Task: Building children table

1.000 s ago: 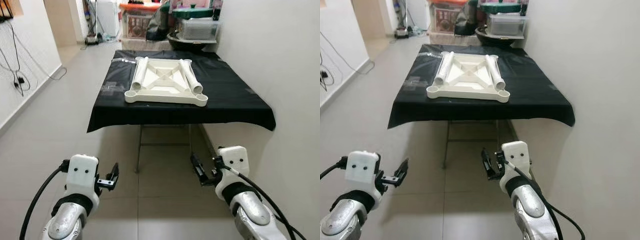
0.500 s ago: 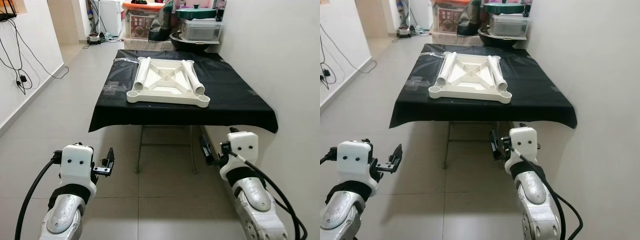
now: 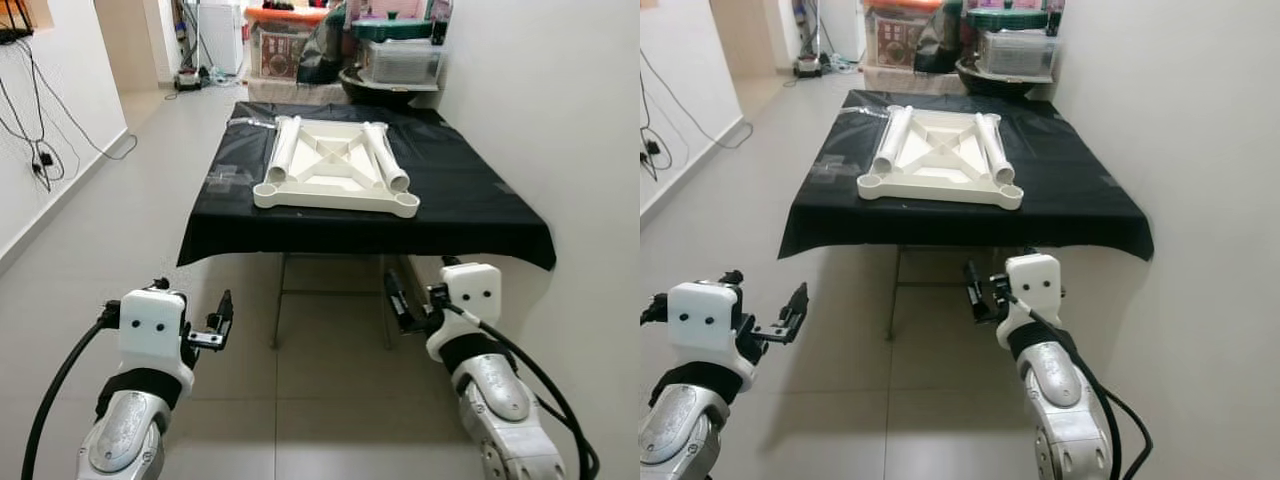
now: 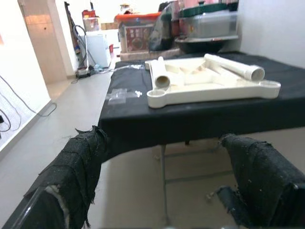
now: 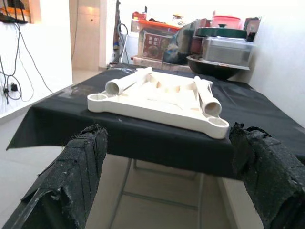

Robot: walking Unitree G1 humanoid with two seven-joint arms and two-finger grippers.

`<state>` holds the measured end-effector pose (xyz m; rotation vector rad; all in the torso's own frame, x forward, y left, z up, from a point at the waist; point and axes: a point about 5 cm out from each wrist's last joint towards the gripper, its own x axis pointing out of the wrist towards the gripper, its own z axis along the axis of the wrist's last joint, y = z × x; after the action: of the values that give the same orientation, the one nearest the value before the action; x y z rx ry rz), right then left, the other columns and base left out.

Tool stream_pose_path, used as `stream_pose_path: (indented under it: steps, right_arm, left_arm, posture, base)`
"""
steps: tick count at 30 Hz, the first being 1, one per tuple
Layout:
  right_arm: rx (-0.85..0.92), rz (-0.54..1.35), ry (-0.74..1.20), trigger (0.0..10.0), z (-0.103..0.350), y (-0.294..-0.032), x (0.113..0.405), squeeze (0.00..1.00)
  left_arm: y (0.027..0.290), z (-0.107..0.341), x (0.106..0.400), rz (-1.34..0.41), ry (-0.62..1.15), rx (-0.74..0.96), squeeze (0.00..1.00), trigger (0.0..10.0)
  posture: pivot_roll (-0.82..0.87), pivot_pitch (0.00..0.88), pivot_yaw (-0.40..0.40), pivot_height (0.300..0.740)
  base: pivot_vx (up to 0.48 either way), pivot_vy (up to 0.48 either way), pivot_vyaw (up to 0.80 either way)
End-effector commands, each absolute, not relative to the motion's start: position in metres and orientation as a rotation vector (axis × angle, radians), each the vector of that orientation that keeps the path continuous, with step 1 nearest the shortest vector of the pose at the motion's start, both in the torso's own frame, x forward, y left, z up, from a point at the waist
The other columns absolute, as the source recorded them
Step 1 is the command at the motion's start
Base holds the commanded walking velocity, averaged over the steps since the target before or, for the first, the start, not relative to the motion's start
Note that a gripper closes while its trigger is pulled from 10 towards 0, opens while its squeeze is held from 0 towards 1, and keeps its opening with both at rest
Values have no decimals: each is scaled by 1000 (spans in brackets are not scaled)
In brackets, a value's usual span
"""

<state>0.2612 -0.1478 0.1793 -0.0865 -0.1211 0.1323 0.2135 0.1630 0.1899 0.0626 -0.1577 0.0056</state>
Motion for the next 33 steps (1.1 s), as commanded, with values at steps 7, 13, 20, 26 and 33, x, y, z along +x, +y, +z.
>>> stream_pose_path:
  steps: [7,13,20,26,33]
  right_arm:
    - [-81,112,-108,10000,180,-146,265,0]
    - [-86,113,-121,10000,181,-149,265,0]
    - [-106,115,-132,10000,184,-152,270,0]
    - [-115,118,-127,10000,184,-151,274,0]
    - [-128,120,-128,10000,184,-151,278,0]
  left_arm:
    - [159,188,218,-28,-162,46,0,10000]
    - [158,189,220,-38,-169,44,0,10000]
    - [155,188,222,-49,-171,34,0,10000]
    - [156,188,222,-45,-174,33,0,10000]
    - [156,187,223,-47,-173,35,0,10000]
  posture:
    - [45,0,-78,740]
    - [40,0,-76,740]
    - [41,0,-81,740]
    - [50,0,-86,740]
    - [54,0,-87,740]
  base:
    - [468,0,0]
    - [480,0,0]
    - [480,0,0]
    - [480,0,0]
    - [480,0,0]
